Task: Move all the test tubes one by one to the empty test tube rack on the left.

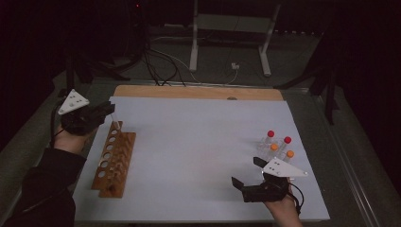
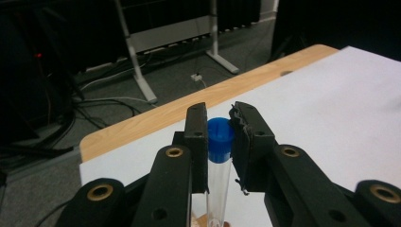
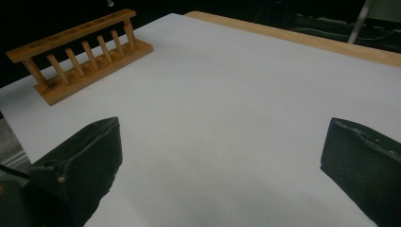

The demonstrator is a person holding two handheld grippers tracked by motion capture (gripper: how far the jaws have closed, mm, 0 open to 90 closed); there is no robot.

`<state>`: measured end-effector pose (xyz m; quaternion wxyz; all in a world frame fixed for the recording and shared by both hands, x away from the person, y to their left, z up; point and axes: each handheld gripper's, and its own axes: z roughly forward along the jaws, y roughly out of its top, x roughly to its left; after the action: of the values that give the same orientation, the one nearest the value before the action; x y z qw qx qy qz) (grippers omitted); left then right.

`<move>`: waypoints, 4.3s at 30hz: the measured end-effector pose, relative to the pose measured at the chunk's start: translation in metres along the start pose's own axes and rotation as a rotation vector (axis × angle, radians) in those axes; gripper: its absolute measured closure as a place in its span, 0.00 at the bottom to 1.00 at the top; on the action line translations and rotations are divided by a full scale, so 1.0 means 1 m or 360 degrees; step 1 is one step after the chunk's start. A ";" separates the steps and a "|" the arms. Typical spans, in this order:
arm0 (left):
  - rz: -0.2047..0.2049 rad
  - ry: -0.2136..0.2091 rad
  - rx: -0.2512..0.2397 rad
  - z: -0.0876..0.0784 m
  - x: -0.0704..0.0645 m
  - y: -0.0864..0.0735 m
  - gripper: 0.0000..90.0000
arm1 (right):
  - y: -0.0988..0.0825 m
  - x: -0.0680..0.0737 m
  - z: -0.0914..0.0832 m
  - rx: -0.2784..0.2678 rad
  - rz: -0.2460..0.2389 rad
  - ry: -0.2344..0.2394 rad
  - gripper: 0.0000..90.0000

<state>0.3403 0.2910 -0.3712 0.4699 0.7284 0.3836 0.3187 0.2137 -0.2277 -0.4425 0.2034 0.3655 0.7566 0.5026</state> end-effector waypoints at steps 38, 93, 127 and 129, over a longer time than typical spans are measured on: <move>-0.0122 0.0079 0.0163 0.024 0.004 -0.081 0.86 | -0.001 -0.002 -0.002 0.0007 0.0015 0.0011 0.00; 0.0002 -0.0715 0.0131 -0.011 -0.131 -0.082 0.06 | -0.028 -0.054 -0.062 0.0007 0.0116 -0.0498 0.08; 0.0016 -0.0752 0.0169 -0.007 -0.132 -0.087 0.06 | -0.041 -0.071 -0.021 0.0315 0.0188 -0.0592 0.86; 0.0015 -0.0759 0.0170 -0.007 -0.132 -0.087 0.06 | -0.041 -0.071 -0.021 0.0314 0.0185 -0.0594 0.86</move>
<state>0.2456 0.2040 -0.4631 0.5065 0.8085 0.2748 0.1193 0.2314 -0.3040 -0.4757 0.2738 0.5134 0.7290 0.3606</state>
